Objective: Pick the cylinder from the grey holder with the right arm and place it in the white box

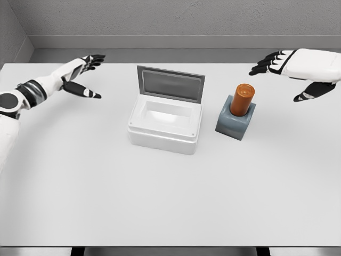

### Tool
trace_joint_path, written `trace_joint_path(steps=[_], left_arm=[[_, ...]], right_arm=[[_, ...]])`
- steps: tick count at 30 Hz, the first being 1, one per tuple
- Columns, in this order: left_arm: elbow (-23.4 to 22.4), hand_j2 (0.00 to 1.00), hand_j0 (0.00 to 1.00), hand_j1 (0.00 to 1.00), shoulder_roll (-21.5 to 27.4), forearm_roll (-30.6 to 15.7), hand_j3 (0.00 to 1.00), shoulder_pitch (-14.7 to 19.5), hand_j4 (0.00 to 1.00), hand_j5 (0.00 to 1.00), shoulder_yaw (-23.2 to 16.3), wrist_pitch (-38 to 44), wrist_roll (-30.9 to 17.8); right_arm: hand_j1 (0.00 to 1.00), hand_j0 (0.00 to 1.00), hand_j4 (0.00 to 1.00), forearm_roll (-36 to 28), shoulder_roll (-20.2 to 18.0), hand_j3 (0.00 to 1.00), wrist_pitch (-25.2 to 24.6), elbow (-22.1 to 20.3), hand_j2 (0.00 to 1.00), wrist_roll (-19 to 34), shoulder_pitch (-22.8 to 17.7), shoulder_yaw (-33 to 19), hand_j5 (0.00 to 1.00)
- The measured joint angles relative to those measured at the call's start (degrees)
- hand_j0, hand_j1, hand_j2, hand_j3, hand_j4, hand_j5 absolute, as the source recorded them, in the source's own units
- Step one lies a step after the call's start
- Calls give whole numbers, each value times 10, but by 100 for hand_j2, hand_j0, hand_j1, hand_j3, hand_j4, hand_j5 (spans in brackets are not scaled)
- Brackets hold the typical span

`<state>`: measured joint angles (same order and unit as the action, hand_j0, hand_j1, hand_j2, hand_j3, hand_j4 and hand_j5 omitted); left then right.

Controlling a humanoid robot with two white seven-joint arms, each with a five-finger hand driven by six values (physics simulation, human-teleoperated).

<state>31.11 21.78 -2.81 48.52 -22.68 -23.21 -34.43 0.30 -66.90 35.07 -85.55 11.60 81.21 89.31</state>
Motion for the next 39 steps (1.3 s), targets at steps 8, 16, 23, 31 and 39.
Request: trace_joint_path(steps=[8,16,23,31,39], left_arm=[[-5,100,100,100,-5,0,100,-1,100,100,2,16,-5],[-5,100,100,100,-2,1,100,-8,100,100,-2,14,-6],[-5,100,100,100,4,5,100,-18,100,100,-5,7,-6],[-5,100,100,100,4,-36,100,-16,100,100,-3,-3,-6],[-7,100,100,100,-7,-87,100,-16,100,100,-1,-1,-6]], right_arm=[[100,100,100,-5,60,100,0,31,100,1,1,9,100],[100,100,100,-5,109,100,0,74,100,17,-4,22,100],[100,100,100,-5,145,100,0,102,100,34,-11,22,100],[100,100,100,-4,169,100,0,137,100,43,-18,18,100],[100,100,100,0,172,100,0,142,100,62,-24,17,100]])
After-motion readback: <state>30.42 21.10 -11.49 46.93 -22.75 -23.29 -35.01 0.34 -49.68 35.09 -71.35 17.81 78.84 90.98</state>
